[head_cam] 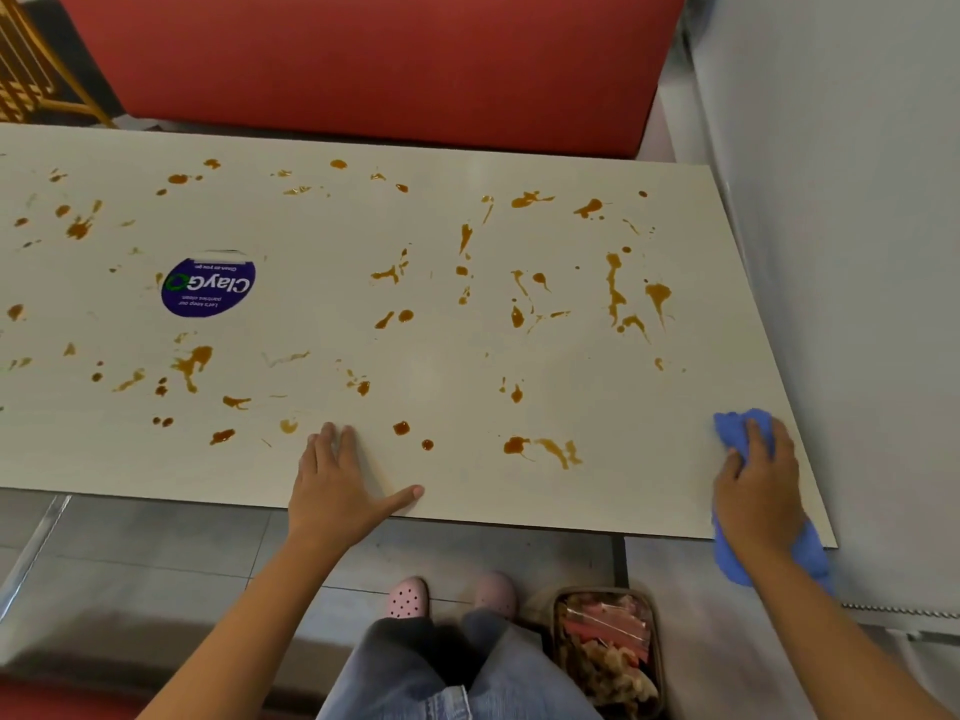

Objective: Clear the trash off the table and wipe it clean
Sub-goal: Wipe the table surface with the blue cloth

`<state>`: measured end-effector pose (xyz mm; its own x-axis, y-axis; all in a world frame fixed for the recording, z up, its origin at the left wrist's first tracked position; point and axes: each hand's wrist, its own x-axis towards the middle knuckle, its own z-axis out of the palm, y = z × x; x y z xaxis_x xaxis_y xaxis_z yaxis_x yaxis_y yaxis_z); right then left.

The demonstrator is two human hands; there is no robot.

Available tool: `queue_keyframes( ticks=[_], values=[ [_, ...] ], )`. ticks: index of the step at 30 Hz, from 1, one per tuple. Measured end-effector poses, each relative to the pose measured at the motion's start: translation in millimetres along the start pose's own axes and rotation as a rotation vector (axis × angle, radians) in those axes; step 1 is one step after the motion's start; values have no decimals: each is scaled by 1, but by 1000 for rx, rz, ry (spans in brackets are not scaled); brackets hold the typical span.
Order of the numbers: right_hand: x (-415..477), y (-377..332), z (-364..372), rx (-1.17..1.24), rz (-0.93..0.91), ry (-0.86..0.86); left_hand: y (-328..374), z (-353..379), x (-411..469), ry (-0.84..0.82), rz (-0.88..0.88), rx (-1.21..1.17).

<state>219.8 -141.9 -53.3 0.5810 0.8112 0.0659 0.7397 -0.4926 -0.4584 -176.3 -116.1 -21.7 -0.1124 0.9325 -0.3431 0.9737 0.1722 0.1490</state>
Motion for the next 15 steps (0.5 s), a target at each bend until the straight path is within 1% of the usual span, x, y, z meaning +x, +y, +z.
queue_keyframes(
  ticks=[2, 4, 5, 7, 9, 11, 13, 15],
  values=[
    [0, -24, 9, -4, 96, 20, 0, 1, 0, 3, 5, 10],
    [-7, -52, 17, 8, 97, -21, -1, 2, 0, 13, 13, 10],
    [-13, -64, 20, 10, 51, -50, -1, 3, 0, 17, 17, 7],
    [-29, -74, 24, 2, -122, -102, -2, 4, 0, 28, 19, -2],
    [-41, -61, 21, 30, -345, -155, -3, 5, 0, 38, 18, -6],
    [-44, -31, 11, 44, -512, -241, -3, 6, -1, 40, 15, -11],
    [-37, 1, -8, 16, -569, -317, -3, 6, -1, 37, 10, -18],
    [-24, 27, -23, 2, -524, -301, -3, 6, 0, 29, 6, -17]
  ],
)
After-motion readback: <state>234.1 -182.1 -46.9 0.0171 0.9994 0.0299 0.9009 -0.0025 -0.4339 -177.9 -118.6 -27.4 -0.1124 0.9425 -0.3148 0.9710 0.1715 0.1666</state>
